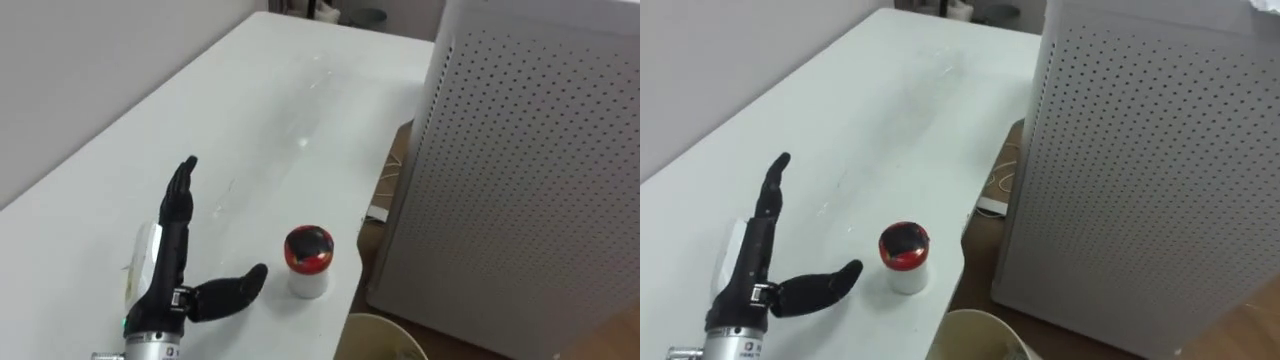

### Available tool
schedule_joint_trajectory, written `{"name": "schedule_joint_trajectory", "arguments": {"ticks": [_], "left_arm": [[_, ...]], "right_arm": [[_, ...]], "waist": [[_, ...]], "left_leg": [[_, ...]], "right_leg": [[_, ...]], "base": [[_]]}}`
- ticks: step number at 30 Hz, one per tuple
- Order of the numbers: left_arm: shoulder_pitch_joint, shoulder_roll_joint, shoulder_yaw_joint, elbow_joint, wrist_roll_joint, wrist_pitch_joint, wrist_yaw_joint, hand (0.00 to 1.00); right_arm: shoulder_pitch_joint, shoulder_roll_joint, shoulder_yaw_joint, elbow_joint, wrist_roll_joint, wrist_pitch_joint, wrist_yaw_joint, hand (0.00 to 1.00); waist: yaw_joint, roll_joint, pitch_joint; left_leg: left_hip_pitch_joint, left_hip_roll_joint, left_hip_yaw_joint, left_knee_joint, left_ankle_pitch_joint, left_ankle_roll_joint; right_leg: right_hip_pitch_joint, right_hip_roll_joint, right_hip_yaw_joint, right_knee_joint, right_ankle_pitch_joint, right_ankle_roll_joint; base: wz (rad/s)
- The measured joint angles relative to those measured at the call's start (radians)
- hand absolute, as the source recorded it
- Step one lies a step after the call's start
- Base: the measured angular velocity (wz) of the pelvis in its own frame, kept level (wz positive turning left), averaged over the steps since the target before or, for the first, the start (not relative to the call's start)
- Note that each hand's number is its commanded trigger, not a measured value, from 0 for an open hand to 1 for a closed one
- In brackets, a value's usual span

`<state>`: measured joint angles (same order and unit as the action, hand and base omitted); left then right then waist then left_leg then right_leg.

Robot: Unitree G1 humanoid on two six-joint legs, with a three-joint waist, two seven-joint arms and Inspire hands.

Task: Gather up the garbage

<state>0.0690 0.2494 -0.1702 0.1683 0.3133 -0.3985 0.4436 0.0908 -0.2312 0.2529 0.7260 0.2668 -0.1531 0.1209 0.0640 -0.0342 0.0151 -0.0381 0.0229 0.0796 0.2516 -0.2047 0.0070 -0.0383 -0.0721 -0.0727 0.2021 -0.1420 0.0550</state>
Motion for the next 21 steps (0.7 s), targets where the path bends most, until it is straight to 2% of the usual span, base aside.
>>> {"name": "schedule_joint_trajectory", "arguments": {"ticks": [4, 9, 16, 21], "left_arm": [[0.006, 0.001, -0.027, 0.001, -0.003, 0.000, -0.047, 0.00], [0.018, 0.007, -0.086, 0.001, -0.003, 0.000, -0.093, 0.00], [0.028, 0.007, -0.113, 0.001, -0.005, 0.000, -0.155, 0.00], [0.029, 0.008, -0.119, 0.001, -0.009, 0.000, -0.182, 0.00]], "right_arm": [[-0.002, -0.002, 0.000, 0.002, -0.015, 0.000, 0.032, 1.00], [-0.002, -0.002, 0.002, 0.002, -0.021, 0.000, 0.068, 1.00], [-0.002, -0.003, 0.002, 0.002, -0.024, 0.000, 0.085, 1.00], [-0.002, -0.003, 0.002, 0.002, -0.043, 0.000, 0.089, 1.00]], "waist": [[-0.008, 0.009, 0.0027], [-0.011, 0.009, 0.0023], [-0.012, 0.017, -0.0048], [-0.014, 0.016, -0.0053]], "left_leg": [[0.013, 0.001, 0.003, -0.030, 0.000, 0.000], [0.013, 0.001, 0.007, -0.037, -0.001, -0.002], [0.014, 0.001, 0.014, -0.037, 0.000, -0.003], [0.017, 0.001, 0.016, -0.035, 0.000, -0.002]], "right_leg": [[-0.003, 0.003, -0.007, 0.000, 0.000, 0.000], [-0.008, 0.003, -0.010, 0.003, 0.003, -0.005], [-0.014, 0.004, -0.009, 0.004, 0.004, -0.007], [-0.014, 0.003, -0.010, 0.004, 0.004, -0.007]], "base": [[-0.01], [-0.02], [-0.05], [-0.03]]}}
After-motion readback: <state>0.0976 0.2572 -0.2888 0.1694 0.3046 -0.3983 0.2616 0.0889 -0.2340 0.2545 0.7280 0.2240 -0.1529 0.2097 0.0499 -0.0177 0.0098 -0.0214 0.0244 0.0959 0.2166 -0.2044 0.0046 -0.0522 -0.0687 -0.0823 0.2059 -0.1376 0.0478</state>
